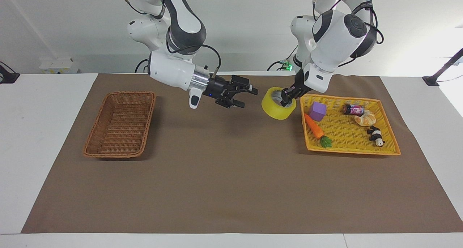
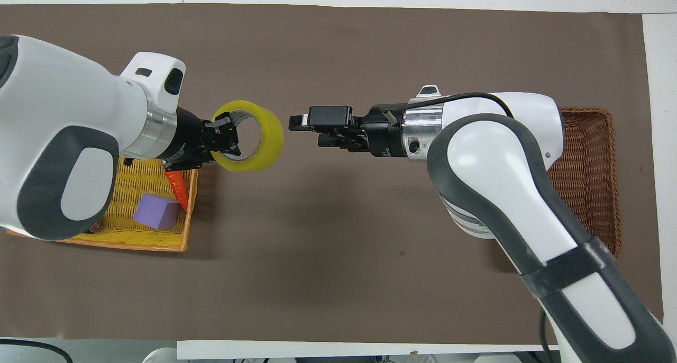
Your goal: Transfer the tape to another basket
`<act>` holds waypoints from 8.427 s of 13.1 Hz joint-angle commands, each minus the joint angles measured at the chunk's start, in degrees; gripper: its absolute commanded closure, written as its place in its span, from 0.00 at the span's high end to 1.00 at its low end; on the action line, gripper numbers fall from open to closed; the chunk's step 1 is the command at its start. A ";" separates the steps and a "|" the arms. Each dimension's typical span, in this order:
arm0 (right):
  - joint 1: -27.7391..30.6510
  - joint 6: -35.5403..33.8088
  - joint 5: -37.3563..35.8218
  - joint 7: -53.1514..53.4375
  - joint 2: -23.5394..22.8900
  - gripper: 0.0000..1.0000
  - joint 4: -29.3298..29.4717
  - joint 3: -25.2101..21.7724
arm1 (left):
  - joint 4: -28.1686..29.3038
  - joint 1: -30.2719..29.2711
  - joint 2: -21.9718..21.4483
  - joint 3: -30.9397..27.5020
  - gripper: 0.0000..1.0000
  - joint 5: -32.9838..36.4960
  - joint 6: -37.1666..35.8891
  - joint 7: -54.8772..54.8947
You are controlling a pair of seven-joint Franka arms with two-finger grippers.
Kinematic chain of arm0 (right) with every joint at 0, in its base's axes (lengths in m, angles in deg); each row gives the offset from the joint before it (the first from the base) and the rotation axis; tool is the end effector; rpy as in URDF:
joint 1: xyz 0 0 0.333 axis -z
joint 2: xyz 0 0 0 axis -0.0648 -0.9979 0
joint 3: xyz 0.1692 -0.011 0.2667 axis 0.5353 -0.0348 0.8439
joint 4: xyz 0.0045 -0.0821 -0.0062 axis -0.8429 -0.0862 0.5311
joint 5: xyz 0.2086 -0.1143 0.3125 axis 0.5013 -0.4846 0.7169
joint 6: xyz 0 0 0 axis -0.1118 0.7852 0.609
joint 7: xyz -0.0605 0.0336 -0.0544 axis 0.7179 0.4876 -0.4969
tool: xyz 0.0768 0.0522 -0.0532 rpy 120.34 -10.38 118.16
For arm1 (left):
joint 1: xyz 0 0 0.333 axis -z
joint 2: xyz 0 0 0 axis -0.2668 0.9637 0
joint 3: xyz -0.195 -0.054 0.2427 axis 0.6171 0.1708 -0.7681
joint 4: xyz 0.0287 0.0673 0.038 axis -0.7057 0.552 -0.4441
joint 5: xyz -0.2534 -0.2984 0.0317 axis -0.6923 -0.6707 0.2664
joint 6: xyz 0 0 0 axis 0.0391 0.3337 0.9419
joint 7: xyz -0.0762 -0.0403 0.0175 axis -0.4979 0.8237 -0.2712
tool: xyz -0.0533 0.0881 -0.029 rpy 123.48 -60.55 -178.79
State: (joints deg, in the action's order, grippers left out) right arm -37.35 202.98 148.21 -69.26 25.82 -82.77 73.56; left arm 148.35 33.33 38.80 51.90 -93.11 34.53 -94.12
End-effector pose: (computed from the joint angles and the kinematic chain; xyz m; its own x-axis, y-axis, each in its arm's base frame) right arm 0.5415 0.2957 0.4743 0.9913 -0.1179 -0.0593 -0.1030 -0.4101 -0.9062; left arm 0.4962 -0.2665 0.5272 0.9283 0.3286 -0.1741 0.3641 -0.8983 0.2459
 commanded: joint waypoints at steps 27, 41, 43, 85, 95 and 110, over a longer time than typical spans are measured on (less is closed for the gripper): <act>0.93 -5.92 0.66 -10.12 0.91 0.81 -1.48 -0.17 | 1.74 6.32 -2.68 -0.59 0.00 -0.09 -0.51 -0.43; 0.67 -6.10 0.66 -10.04 1.53 0.00 -2.63 -0.17 | 1.65 6.23 -2.68 -0.59 0.00 -0.18 -0.16 -0.52; 0.76 -6.10 0.58 -9.77 1.53 0.00 -2.63 -0.17 | 1.65 6.23 -2.68 -0.59 0.00 -0.18 -0.16 -0.43; 57.19 -32.56 -35.46 -38.51 -8.05 0.20 -7.20 -0.61 | -10.03 -28.93 -3.03 -0.07 1.00 21.53 -22.65 35.96; 55.79 -32.74 -45.73 -43.08 -5.70 1.00 -2.28 -0.08 | -14.07 -24.27 -1.97 -5.43 1.00 17.93 -26.00 37.01; 34.07 -48.82 -77.91 -3.27 9.86 1.00 16.82 1.49 | -11.44 -16.64 -2.59 -3.84 1.00 18.10 -23.89 39.12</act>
State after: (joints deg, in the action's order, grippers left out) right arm -4.01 154.23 71.59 -73.96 33.13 -63.73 73.62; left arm 136.51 13.52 36.59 48.62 -74.62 10.39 -55.57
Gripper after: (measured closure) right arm 0.000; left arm 0.000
